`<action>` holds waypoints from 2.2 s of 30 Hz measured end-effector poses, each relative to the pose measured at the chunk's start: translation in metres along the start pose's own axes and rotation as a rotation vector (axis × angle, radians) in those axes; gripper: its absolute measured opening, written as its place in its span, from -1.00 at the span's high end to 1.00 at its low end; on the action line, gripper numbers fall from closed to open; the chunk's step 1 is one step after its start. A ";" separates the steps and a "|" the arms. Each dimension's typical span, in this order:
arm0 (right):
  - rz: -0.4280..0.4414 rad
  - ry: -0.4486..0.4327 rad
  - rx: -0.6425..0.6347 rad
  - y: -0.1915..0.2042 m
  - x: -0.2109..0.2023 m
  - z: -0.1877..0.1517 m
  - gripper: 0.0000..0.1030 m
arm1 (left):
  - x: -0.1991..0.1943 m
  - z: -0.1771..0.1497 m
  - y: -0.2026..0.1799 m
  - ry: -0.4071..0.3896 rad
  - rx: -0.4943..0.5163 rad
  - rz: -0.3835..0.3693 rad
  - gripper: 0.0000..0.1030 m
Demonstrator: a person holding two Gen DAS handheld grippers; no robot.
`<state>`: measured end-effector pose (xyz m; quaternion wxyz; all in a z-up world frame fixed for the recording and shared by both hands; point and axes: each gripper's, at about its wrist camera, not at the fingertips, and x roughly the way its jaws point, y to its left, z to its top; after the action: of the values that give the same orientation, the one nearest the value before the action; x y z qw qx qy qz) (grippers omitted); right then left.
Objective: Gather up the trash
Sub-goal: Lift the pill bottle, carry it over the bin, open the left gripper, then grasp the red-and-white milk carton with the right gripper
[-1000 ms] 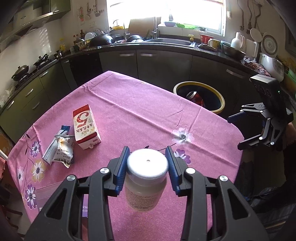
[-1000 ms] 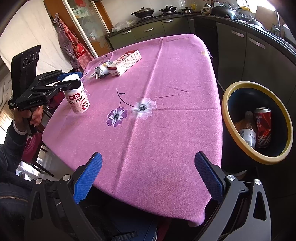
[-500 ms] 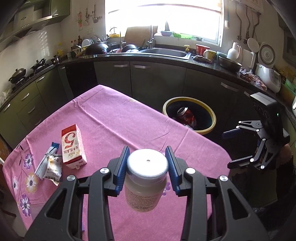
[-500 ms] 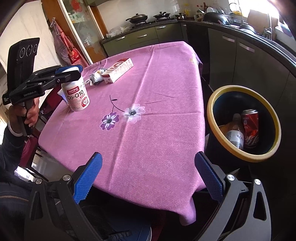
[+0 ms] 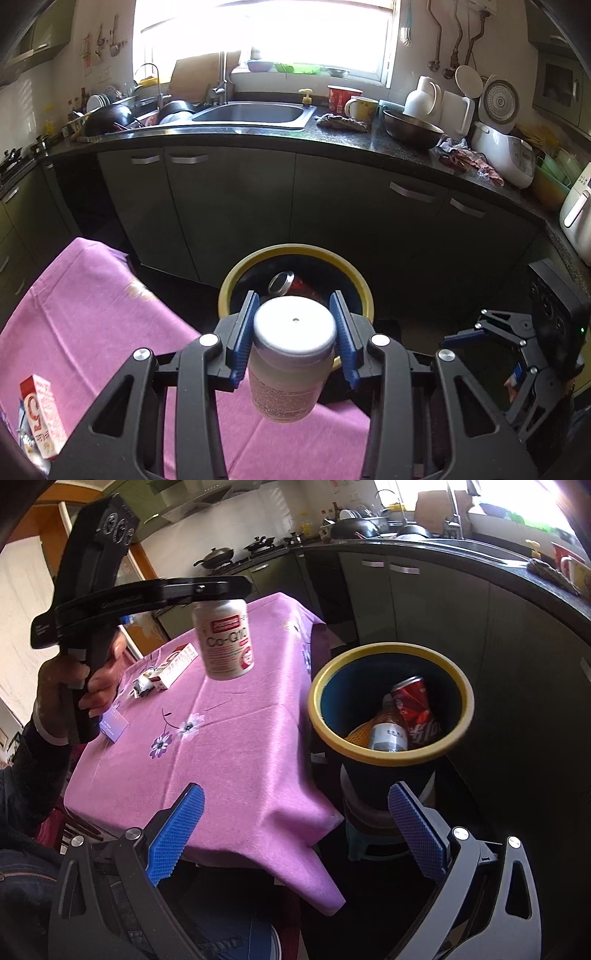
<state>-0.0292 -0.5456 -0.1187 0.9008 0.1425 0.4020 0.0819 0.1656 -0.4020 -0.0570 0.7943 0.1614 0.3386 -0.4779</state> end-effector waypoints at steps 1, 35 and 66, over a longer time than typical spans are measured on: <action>-0.002 -0.002 0.012 -0.006 -0.002 -0.004 -0.91 | 0.015 0.006 -0.001 0.013 -0.004 -0.007 0.26; -0.005 0.090 -0.183 0.101 0.077 0.061 -0.91 | -0.227 -0.168 0.062 -0.247 -0.323 0.566 -0.86; -0.129 0.515 -0.072 0.322 0.357 0.232 -0.71 | -0.344 -0.325 0.128 -0.292 -0.596 0.736 -0.86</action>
<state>0.3703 -0.1915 -0.1172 0.7767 0.0588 0.6230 0.0721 0.0441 0.0728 -0.0615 0.9611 -0.0326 0.2662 -0.0658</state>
